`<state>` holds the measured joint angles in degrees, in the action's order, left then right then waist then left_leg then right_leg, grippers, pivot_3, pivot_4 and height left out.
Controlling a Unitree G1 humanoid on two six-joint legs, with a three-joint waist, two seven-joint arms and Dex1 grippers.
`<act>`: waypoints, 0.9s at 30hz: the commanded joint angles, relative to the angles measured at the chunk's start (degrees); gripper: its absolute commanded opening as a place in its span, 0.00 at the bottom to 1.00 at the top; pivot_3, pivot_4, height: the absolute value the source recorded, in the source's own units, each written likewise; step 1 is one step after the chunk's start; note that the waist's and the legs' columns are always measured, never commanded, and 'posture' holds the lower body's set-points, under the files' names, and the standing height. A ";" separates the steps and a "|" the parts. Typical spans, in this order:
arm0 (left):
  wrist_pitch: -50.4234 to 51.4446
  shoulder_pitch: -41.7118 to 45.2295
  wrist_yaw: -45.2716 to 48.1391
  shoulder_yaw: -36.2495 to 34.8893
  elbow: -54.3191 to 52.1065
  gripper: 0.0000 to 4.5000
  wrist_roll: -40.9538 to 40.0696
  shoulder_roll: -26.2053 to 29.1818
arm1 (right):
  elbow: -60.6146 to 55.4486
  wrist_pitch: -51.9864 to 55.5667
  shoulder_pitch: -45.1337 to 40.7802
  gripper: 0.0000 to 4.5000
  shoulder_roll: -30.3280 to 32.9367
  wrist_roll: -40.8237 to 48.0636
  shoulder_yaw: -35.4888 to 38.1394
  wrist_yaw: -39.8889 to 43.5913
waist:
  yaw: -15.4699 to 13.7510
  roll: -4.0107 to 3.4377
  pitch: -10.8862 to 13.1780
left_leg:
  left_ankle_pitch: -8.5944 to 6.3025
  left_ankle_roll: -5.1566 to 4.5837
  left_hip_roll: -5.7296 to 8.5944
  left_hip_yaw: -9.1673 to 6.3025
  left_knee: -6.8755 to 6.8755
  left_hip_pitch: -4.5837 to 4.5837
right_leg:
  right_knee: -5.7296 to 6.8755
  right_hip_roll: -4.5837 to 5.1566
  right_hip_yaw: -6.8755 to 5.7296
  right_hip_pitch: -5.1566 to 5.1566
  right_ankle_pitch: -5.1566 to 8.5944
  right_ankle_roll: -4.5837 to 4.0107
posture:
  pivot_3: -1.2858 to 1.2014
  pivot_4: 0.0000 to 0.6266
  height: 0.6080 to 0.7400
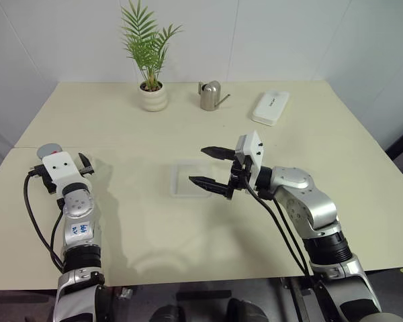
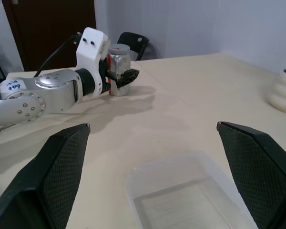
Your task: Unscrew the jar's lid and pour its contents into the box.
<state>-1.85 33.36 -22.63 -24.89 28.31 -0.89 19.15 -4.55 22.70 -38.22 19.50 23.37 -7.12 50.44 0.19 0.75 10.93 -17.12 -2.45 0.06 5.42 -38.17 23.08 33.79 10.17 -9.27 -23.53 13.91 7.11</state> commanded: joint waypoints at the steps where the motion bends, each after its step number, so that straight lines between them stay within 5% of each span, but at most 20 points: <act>1: -2.11 1.58 -0.77 -0.71 1.54 1.00 -0.20 1.98 | -2.61 -0.22 0.12 1.00 0.03 0.96 1.49 -0.73 | -0.02 0.01 -0.01 | 0.00 0.00 0.01 0.00 0.00 0.00 | 0.01 0.00 0.00 0.00 0.00 0.00 | 0.52 0.24 1.00; 21: -8.38 5.45 3.64 1.02 13.55 1.00 -1.95 6.81 | -3.83 -1.14 2.82 1.00 -0.58 1.46 2.54 -3.02 | 0.01 0.04 -0.02 | 0.00 0.00 0.02 0.00 -0.01 0.00 | 0.02 0.00 0.01 0.00 0.00 0.00 | 0.52 0.24 1.00; 27: -9.48 6.15 5.13 1.89 15.76 0.65 -2.12 7.56 | -2.95 -2.49 3.19 1.00 -1.23 1.16 3.41 -4.08 | 0.08 0.04 -0.02 | 0.00 0.00 0.01 0.02 -0.01 -0.01 | 0.03 0.00 0.01 0.00 0.00 0.00 | 0.52 0.24 1.00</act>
<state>-9.71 38.11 -17.86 -23.26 44.45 -3.03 25.44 -5.94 21.87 -35.11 18.74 23.56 -5.43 47.01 0.27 0.79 10.91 -17.12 -2.45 0.08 5.44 -38.18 23.07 33.82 10.17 -9.26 -23.53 13.91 7.11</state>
